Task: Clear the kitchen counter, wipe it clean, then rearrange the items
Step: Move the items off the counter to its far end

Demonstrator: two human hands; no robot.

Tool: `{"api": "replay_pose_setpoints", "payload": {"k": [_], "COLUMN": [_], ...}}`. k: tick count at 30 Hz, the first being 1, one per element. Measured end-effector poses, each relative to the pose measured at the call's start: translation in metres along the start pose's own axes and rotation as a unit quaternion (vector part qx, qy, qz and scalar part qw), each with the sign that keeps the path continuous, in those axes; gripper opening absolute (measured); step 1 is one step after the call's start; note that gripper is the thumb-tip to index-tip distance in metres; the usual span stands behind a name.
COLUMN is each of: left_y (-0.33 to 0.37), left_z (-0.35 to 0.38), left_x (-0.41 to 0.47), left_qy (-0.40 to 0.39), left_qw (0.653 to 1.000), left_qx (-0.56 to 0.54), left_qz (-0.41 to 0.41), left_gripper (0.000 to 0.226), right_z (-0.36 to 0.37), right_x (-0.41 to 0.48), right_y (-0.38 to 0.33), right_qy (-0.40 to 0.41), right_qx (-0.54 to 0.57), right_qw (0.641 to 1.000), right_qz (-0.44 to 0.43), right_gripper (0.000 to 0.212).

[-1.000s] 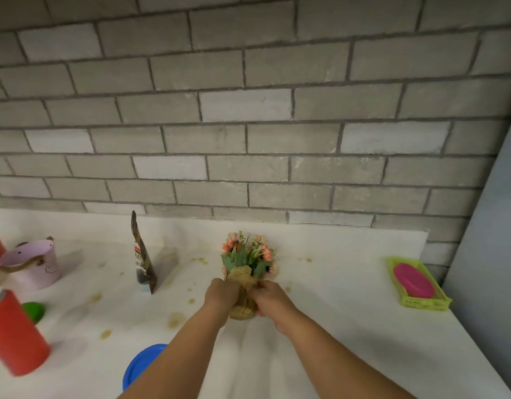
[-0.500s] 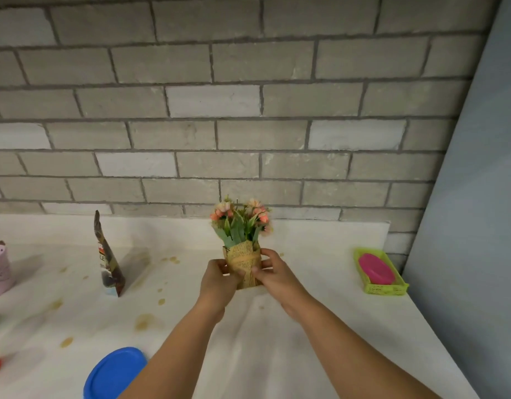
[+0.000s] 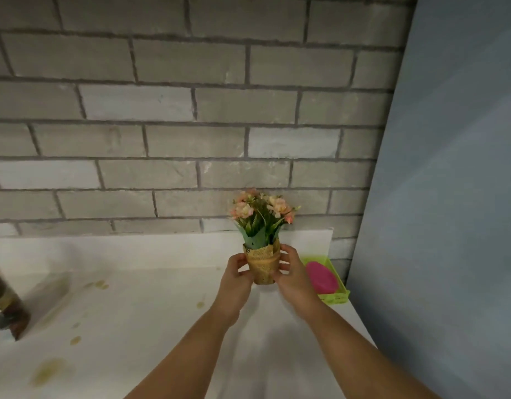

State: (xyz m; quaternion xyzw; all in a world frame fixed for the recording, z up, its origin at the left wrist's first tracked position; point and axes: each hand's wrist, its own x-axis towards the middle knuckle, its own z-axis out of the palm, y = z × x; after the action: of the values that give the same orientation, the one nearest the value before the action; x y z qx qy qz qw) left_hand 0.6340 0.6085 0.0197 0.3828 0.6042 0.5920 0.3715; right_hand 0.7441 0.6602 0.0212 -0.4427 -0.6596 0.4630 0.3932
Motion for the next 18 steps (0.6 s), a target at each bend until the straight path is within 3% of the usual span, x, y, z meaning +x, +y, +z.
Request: {"api": "replay_pose_setpoints", "payload": {"k": [8,11,14,18], "left_y": [-0.027,-0.036,-0.042,-0.042], "left_z": [0.022,0.024,0.027,0.030], "left_x": [0.026,0.033,0.035,0.035], "left_qy": [-0.048,-0.052,-0.052,-0.063], "left_qw": [0.999,0.998,0.998,0.997], "left_qx": [-0.011,-0.008,-0.018,-0.020], "left_qz": [-0.014,-0.017,-0.024,-0.027], "left_gripper": [0.039,0.041,0.040,0.048], "right_z": [0.002,0.006,0.009,0.008], "right_x": [0.015,0.016,0.021,0.020], "right_y": [0.032,0.041,0.055,0.051], "right_qy": [0.009,0.011,0.006,0.001], "right_qx": [-0.024,-0.087,-0.172,-0.180], "right_qw": [1.000,0.996,0.984,0.983], "right_qz": [-0.005,0.021,0.045,0.046], "right_gripper": [0.060,0.060,0.079,0.081]}}
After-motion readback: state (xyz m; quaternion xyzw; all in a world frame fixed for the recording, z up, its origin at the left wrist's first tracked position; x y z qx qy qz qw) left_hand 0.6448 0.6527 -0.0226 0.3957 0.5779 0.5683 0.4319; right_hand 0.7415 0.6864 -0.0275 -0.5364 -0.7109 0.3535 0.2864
